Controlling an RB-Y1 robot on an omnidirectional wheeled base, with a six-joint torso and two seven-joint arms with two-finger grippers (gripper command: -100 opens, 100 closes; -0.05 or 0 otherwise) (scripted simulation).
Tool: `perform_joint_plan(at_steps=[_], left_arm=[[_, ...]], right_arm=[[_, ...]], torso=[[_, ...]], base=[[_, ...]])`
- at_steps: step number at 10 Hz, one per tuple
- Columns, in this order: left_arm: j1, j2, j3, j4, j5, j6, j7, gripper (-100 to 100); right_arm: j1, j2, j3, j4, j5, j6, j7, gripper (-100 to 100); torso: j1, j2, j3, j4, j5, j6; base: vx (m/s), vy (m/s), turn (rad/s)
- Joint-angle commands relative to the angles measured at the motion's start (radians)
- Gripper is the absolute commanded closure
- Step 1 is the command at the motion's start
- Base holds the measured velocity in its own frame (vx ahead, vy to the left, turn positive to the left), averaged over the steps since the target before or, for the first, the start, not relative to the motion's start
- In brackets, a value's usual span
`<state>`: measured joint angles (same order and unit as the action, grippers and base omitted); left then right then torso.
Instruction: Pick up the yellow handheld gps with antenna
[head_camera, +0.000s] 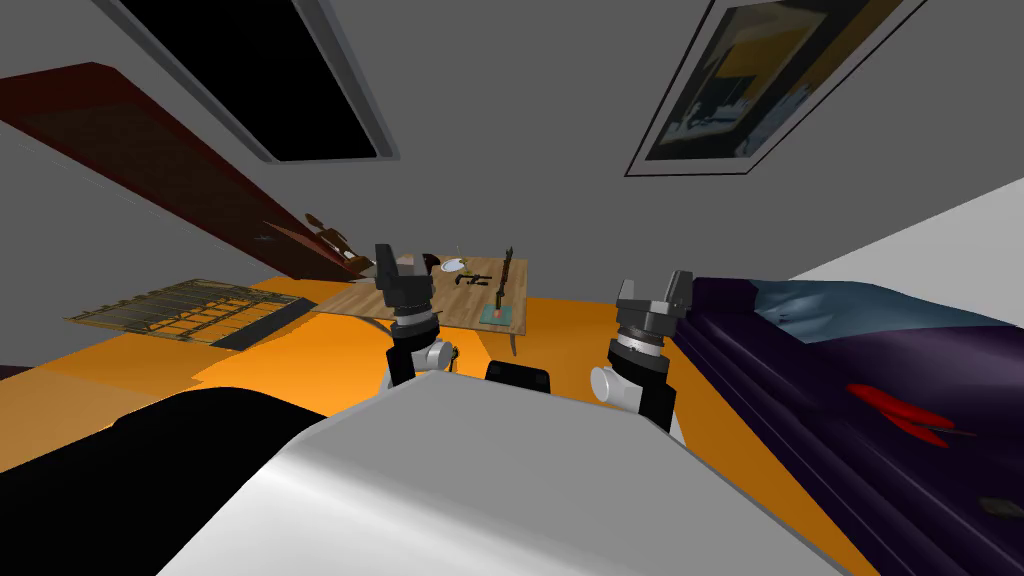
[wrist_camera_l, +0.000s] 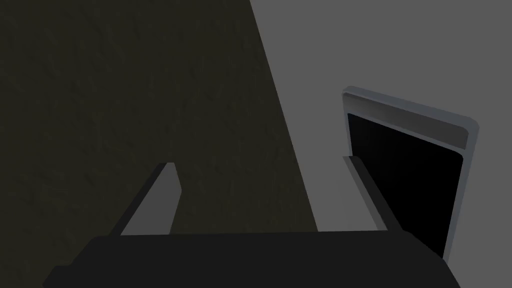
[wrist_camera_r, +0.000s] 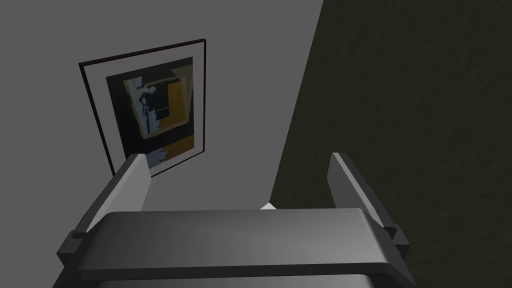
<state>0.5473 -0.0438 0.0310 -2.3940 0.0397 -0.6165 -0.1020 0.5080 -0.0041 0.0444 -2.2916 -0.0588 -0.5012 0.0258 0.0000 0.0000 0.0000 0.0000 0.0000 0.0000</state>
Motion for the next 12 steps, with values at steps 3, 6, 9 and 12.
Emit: perform_joint_plan(at_steps=[3,6,9,12], left_arm=[[0.01,0.079,0.002,0.035,0.021,0.034,-0.008,-100],[0.018,0.168,0.007,0.101,0.061,0.091,-0.019,-100],[0.019,0.263,0.016,0.203,0.123,0.169,-0.03,-100],[0.011,0.327,0.024,0.277,0.177,0.233,-0.036,-100]], right_arm=[[0.0,0.0,0.0,0.0,0.0,0.0,0.0,0],[0.0,0.0,0.0,0.0,0.0,0.0,0.0,0],[0.0,0.0,0.0,0.0,0.0,0.0,0.0,0],[0.0,0.0,0.0,0.0,0.0,0.0,0.0,0]], torso=[[-0.004,0.0,0.0,0.0,-0.001,0.0],[-0.009,-0.001,-0.001,0.0,-0.002,0.0],[-0.014,-0.003,-0.002,-0.001,-0.003,0.0],[-0.01,-0.003,-0.002,-0.001,-0.003,0.0]], base=[[0.0,-0.073,0.054],[0.01,-0.152,0.117],[0.042,-0.216,0.109],[0.024,-0.166,0.097]])
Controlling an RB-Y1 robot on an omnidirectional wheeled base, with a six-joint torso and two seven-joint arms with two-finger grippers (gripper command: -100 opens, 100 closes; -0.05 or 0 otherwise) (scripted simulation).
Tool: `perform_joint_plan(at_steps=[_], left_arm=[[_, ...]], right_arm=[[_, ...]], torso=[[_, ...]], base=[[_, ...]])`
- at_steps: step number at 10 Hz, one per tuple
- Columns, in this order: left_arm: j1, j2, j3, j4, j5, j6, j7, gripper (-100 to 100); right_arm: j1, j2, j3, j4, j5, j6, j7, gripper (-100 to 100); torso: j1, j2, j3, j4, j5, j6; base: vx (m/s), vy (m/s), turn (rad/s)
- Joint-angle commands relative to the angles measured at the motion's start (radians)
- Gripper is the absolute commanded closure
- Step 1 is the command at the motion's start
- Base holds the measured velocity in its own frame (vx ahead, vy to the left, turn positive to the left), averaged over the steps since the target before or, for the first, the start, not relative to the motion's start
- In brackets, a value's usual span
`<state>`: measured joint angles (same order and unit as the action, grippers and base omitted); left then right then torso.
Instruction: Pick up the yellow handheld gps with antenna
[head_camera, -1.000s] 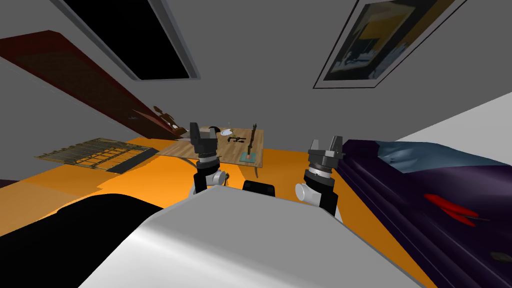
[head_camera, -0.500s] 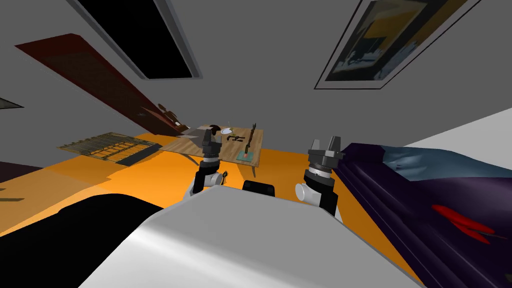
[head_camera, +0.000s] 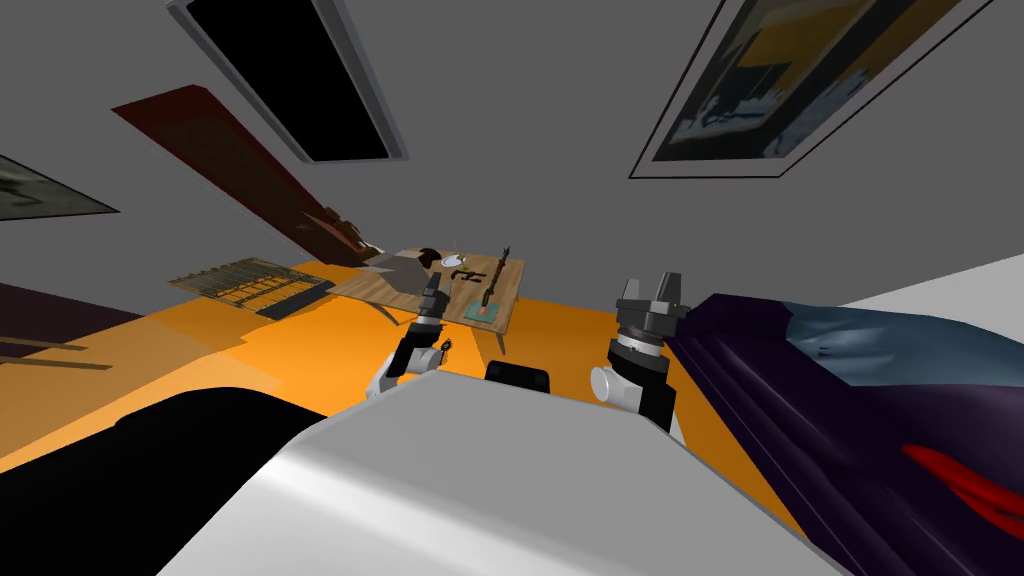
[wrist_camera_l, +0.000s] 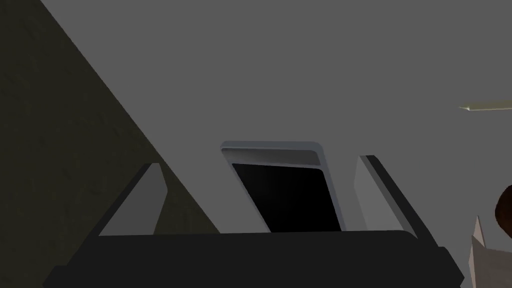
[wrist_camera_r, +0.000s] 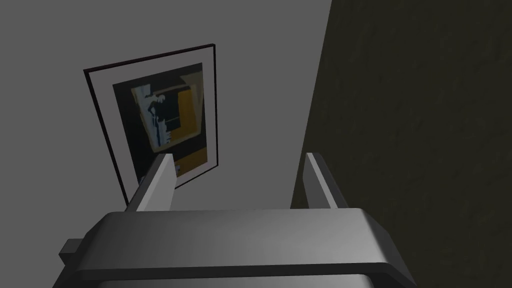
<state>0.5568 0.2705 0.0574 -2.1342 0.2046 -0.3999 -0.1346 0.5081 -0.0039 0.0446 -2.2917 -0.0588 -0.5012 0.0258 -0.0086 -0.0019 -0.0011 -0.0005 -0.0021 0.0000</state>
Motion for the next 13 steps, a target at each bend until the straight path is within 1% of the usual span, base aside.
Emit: perform_joint_plan(at_steps=[1,3,4,5,7,8,9,10,11,12,13], left_arm=[[0.002,0.013,-0.002,0.029,0.012,0.016,-0.004,-100],[-0.013,0.077,0.008,0.105,0.074,0.08,-0.008,-100],[-0.013,0.077,0.008,0.128,0.074,0.087,-0.008,-100],[-0.023,0.11,0.013,0.152,0.109,0.122,-0.009,-100],[-0.023,0.11,0.013,0.183,0.109,0.124,-0.009,-100],[-0.035,0.143,0.018,0.215,0.145,0.163,-0.01,-100],[-0.035,0.143,0.018,0.24,0.145,0.163,-0.01,-100],[-0.049,0.176,0.024,0.279,0.184,0.203,-0.01,-100],[-0.049,0.176,0.024,0.299,0.184,0.203,-0.01,-100],[-0.064,0.208,0.029,0.326,0.224,0.244,-0.009,-100],[-0.064,0.208,0.029,0.341,0.224,0.244,-0.009,-100]], right_arm=[[0.0,0.0,0.0,0.0,0.0,0.0,0.0,0],[0.0,0.0,0.0,0.0,0.0,0.0,0.0,0],[0.0,0.0,0.0,0.0,0.0,0.0,0.0,0],[0.0,0.0,0.0,0.0,0.0,0.0,0.0,0],[0.0,0.0,0.0,0.0,0.0,0.0,0.0,0],[0.0,0.0,0.0,0.0,0.0,0.0,0.0,0],[0.0,0.0,0.0,0.0,0.0,0.0,0.0,0],[0.0,0.0,0.0,0.0,0.0,0.0,0.0,0],[0.0,0.0,0.0,0.0,0.0,0.0,0.0,0],[0.0,0.0,0.0,0.0,0.0,0.0,0.0,0],[0.0,0.0,0.0,0.0,0.0,0.0,0.0,0]], torso=[[0.0,0.0,0.0,0.0,0.0,0.0],[0.001,-0.001,0.0,0.0,0.0,0.0],[-0.003,-0.001,-0.001,0.0,-0.001,0.0],[-0.002,-0.003,-0.002,-0.001,-0.001,0.0],[0.0,-0.004,-0.002,-0.001,0.0,0.0],[0.004,-0.002,-0.001,-0.001,0.001,0.0],[0.003,-0.002,-0.001,0.0,0.001,0.0],[0.002,-0.002,-0.001,0.0,0.0,0.0],[0.001,-0.003,-0.001,-0.001,0.0,0.0],[0.001,-0.004,-0.002,-0.001,0.0,0.0],[0.0,-0.005,-0.003,-0.001,0.0,0.0]], base=[[0.01,-0.102,0.06],[0.028,-0.167,0.153],[0.059,-0.158,0.063],[0.076,-0.152,0.066],[0.039,-0.098,0.033],[0.03,-0.107,0.104],[0.036,-0.116,0.065],[0.041,-0.139,0.102],[0.065,-0.136,0.062],[0.084,-0.139,0.091],[0.069,-0.135,0.066]])
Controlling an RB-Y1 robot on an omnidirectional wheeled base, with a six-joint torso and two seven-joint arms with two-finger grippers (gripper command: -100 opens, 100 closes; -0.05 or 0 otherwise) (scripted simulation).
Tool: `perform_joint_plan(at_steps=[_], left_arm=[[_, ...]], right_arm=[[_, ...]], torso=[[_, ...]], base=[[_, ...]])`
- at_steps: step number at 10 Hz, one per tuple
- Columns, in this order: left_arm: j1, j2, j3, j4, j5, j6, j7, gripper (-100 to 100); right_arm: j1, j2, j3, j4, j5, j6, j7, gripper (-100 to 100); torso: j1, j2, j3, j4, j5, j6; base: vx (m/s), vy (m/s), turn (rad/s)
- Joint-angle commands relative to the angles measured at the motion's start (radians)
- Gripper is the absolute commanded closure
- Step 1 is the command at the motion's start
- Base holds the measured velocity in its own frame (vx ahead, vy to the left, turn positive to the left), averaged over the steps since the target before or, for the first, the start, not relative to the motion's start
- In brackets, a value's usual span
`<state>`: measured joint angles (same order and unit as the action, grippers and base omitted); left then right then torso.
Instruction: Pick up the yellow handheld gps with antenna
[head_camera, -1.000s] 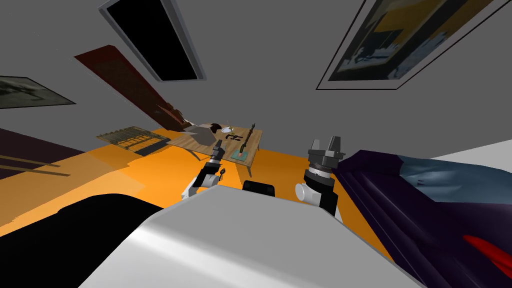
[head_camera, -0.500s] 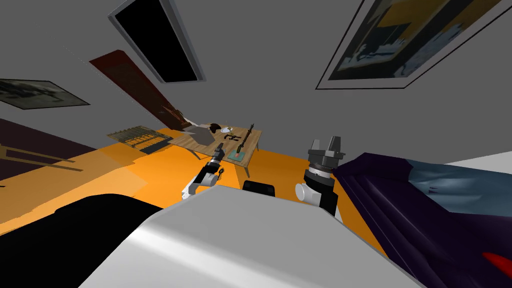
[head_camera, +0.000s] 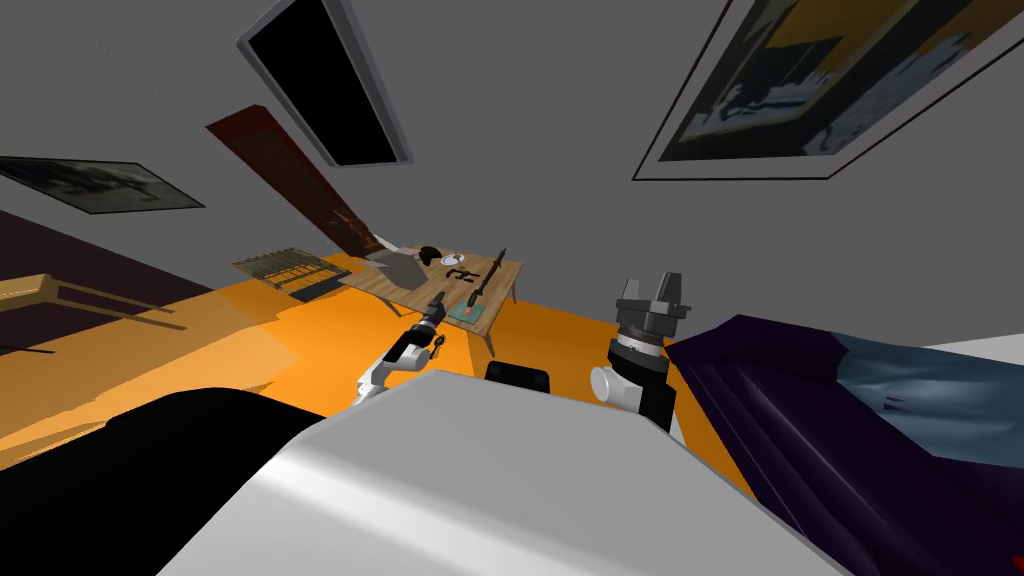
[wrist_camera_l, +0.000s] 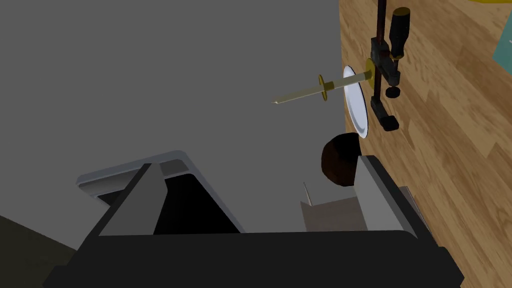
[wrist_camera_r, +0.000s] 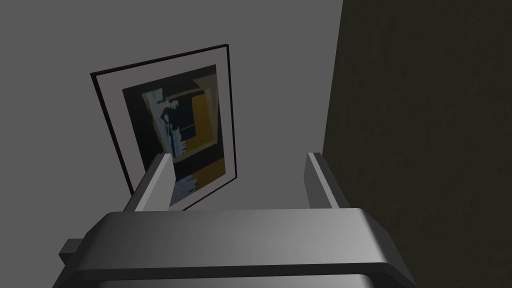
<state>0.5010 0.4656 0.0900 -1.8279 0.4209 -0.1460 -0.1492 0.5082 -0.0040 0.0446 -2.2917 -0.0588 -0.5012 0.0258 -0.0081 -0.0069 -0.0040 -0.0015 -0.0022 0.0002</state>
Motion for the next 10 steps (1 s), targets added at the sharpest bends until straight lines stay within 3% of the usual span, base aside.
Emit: perform_joint_plan(at_steps=[1,2,3,4,5,6,7,8,10], left_arm=[[-0.009,0.013,-0.003,0.05,0.007,-0.01,0.005,-100],[-0.009,0.013,-0.003,0.057,0.007,-0.01,0.005,-100],[-0.026,0.044,0.002,0.102,0.049,0.031,0.007,-100],[-0.026,0.044,0.002,0.122,0.049,0.031,0.007,-100],[-0.045,0.076,0.008,0.153,0.09,0.073,0.008,-100],[-0.045,0.076,0.008,0.188,0.092,0.073,0.008,-100],[-0.045,0.076,0.008,0.188,0.092,0.073,0.008,-100],[-0.066,0.106,0.015,0.222,0.136,0.115,0.011,-100],[-0.066,0.106,0.015,0.256,0.136,0.115,0.011,-100]], right_arm=[[0.0,0.0,0.0,0.0,0.0,0.0,0.0,0],[0.0,0.0,0.0,0.0,0.0,0.0,0.0,0],[0.0,0.0,0.0,0.0,0.0,0.0,0.0,0],[0.0,0.0,0.0,0.0,0.0,0.0,0.0,0],[0.0,0.0,0.0,0.0,0.0,0.0,0.0,0],[0.0,0.0,0.0,0.0,0.0,0.0,0.0,0],[0.0,0.0,0.0,0.0,0.0,0.0,0.0,0],[0.0,0.0,0.0,0.0,0.0,0.0,0.0,0],[0.0,0.0,0.0,0.0,0.0,0.0,0.0,0]], torso=[[0.0,0.0,0.0,0.0,0.0,0.0],[0.004,0.002,0.001,0.0,0.001,0.0],[0.007,0.003,0.002,0.001,0.002,0.0],[0.005,0.002,0.001,0.0,0.001,0.0],[0.002,0.001,0.0,0.0,0.001,0.0],[-0.002,-0.001,-0.001,0.0,0.0,0.0],[-0.001,0.0,0.0,0.0,0.0,0.0],[0.004,0.002,0.001,0.0,0.001,0.0],[0.003,0.0,0.0,0.0,0.001,0.0]], base=[[0.032,-0.071,0.009],[0.006,-0.011,-0.014],[0.055,-0.072,0.109],[0.065,-0.113,0.071],[0.099,-0.177,0.085],[0.075,-0.154,0.075],[0.021,-0.058,0.009],[0.046,-0.086,0.081],[0.058,-0.078,0.039]])
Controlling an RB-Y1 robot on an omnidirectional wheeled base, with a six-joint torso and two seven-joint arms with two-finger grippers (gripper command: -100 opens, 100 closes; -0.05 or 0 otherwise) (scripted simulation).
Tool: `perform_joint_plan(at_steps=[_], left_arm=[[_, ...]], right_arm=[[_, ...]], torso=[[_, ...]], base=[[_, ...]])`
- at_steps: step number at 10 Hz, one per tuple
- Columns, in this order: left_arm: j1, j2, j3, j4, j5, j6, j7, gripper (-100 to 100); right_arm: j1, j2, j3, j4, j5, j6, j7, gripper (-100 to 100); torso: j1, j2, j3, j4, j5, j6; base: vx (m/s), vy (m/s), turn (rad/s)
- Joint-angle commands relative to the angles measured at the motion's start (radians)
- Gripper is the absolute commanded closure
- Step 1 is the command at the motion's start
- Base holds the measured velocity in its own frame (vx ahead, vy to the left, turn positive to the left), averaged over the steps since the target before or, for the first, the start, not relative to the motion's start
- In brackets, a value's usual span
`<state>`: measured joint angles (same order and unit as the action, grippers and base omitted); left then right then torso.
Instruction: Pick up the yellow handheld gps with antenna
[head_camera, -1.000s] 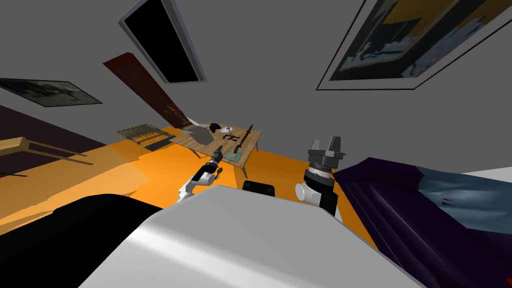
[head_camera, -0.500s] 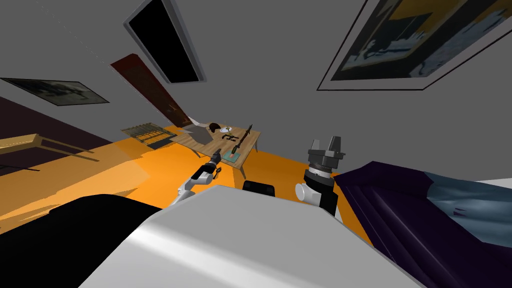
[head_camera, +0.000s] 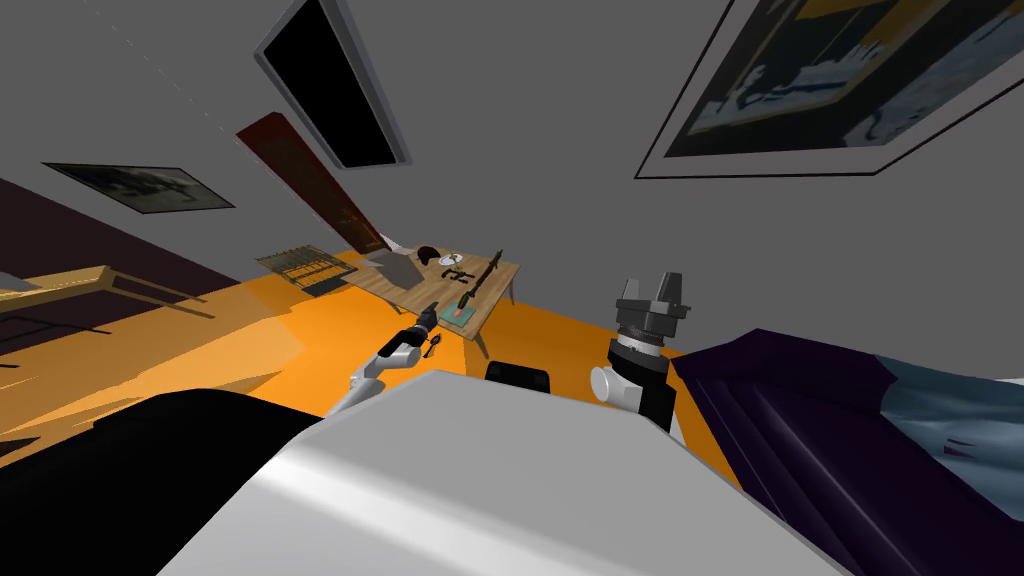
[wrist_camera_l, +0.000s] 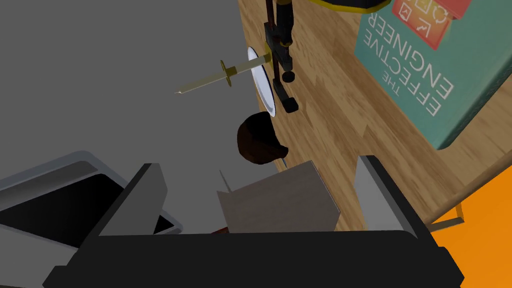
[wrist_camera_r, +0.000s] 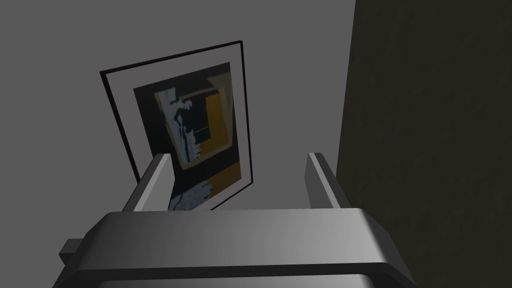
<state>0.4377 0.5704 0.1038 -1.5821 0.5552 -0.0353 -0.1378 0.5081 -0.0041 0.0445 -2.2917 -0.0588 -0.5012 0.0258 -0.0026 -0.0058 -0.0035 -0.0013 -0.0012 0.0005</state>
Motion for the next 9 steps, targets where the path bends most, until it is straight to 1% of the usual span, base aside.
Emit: perform_joint_plan(at_steps=[1,2,3,4,5,6,7,8,9], left_arm=[[-0.025,0.031,0.007,0.05,0.047,0.047,0.003,-100],[-0.025,0.031,0.007,0.071,0.047,0.047,0.003,-100],[-0.049,0.06,0.014,0.11,0.089,0.089,0.006,-100],[-0.049,0.06,0.014,0.147,0.093,0.089,0.006,-100],[-0.049,0.06,0.014,0.149,0.093,0.089,0.006,-100],[-0.074,0.088,0.02,0.189,0.135,0.131,0.011,-100],[-0.074,0.088,0.02,0.214,0.139,0.131,0.011,-100],[-0.074,0.088,0.02,0.219,0.139,0.131,0.011,-100],[-0.1,0.115,0.026,0.269,0.186,0.173,0.016,-100]], right_arm=[[0.0,0.0,0.0,0.0,0.0,0.0,0.0,0],[0.0,0.0,0.0,0.0,0.0,0.0,0.0,0],[0.0,0.0,0.0,0.0,0.0,0.0,0.0,0],[0.0,0.0,0.0,0.0,0.0,0.0,0.0,0],[0.0,0.0,0.0,0.0,0.0,0.0,0.0,0],[0.0,0.0,0.0,0.0,0.0,0.0,0.0,0],[0.0,0.0,0.0,0.0,0.0,0.0,0.0,0],[0.0,0.0,0.0,0.0,0.0,0.0,0.0,0],[0.0,0.0,0.0,0.0,0.0,0.0,0.0,0]], torso=[[0.0,0.0,0.0,0.0,0.0,0.0],[-0.002,-0.002,-0.001,0.0,0.0,0.0],[-0.002,-0.002,-0.001,-0.001,0.0,0.0],[-0.004,-0.003,-0.002,-0.001,-0.001,0.0],[-0.005,-0.002,-0.001,-0.001,-0.001,0.0],[-0.001,0.0,0.0,0.0,0.0,0.0],[-0.002,-0.003,-0.002,0.0,0.0,0.0],[-0.003,-0.003,-0.002,-0.001,-0.001,0.0],[0.001,-0.001,0.0,0.0,0.0,0.0]], base=[[0.087,-0.087,0.08],[0.09,-0.097,0.07],[0.104,-0.134,0.102],[0.079,-0.141,0.058],[0.036,-0.068,-0.002],[0.104,-0.098,0.069],[0.108,-0.108,0.065],[0.042,-0.043,0.011],[0.073,-0.062,0.091]])
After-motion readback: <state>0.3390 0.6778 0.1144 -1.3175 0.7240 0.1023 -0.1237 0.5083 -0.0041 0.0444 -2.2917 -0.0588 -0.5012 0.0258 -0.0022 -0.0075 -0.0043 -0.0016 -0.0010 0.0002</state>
